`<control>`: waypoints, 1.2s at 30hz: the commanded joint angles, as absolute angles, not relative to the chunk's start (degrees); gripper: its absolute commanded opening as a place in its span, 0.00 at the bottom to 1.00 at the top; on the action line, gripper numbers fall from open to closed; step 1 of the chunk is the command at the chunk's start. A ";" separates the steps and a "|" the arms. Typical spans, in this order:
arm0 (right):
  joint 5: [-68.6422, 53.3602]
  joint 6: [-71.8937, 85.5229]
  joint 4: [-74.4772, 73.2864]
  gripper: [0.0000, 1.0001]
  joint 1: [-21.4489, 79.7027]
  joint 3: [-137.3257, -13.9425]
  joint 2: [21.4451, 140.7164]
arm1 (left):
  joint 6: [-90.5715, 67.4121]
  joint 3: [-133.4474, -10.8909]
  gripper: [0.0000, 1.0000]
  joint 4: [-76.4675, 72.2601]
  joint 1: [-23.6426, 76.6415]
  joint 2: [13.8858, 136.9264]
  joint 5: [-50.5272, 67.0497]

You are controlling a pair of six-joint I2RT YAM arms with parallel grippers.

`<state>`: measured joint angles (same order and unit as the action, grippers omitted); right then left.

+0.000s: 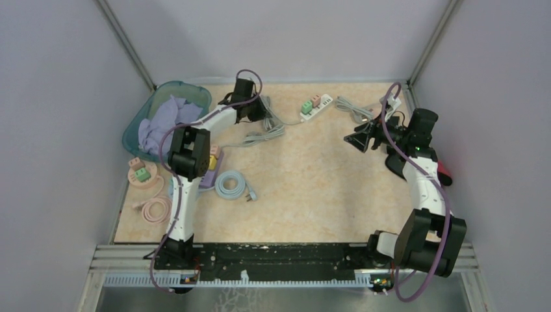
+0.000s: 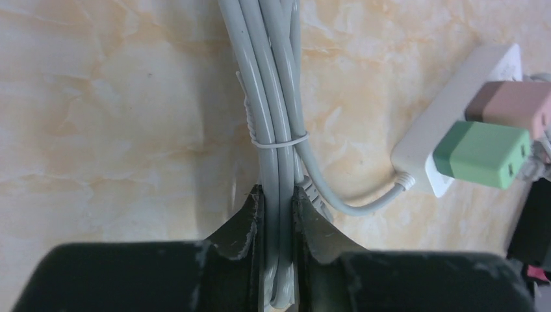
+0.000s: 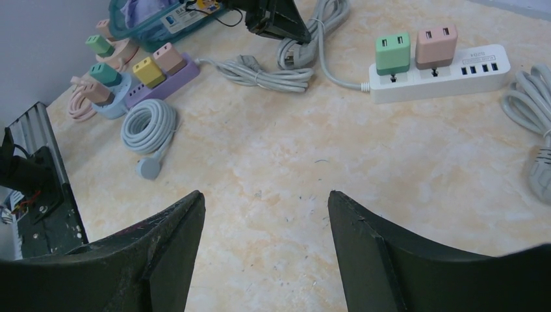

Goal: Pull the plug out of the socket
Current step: Pick up the socket from the center of the board, then place the socket at the center of the board.

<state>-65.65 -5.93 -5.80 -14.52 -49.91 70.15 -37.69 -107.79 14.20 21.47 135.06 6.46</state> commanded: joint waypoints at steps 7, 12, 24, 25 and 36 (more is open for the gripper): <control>-67.45 -6.50 -3.98 0.70 -15.35 -50.91 68.27 | -39.63 -99.74 0.00 -0.90 22.32 119.72 17.24; -67.34 -6.50 -4.09 0.70 -15.40 -50.95 68.17 | -39.96 -95.98 0.00 -1.89 23.17 114.70 20.59; -67.50 -6.16 -3.59 0.70 -15.38 -50.63 68.60 | -43.42 -66.26 0.00 -9.15 27.66 95.20 24.81; -67.50 -6.15 -3.52 0.70 -15.38 -50.60 68.74 | -43.47 -63.70 0.00 -9.22 28.28 93.34 24.45; -67.35 -6.26 -3.41 0.70 -15.42 -50.45 69.15 | -41.58 -42.85 0.00 -10.86 37.13 82.85 21.58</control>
<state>-66.08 -5.91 -5.61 -14.55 -49.91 70.15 -42.28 -45.98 -5.65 34.79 84.07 21.23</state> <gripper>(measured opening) 0.698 0.194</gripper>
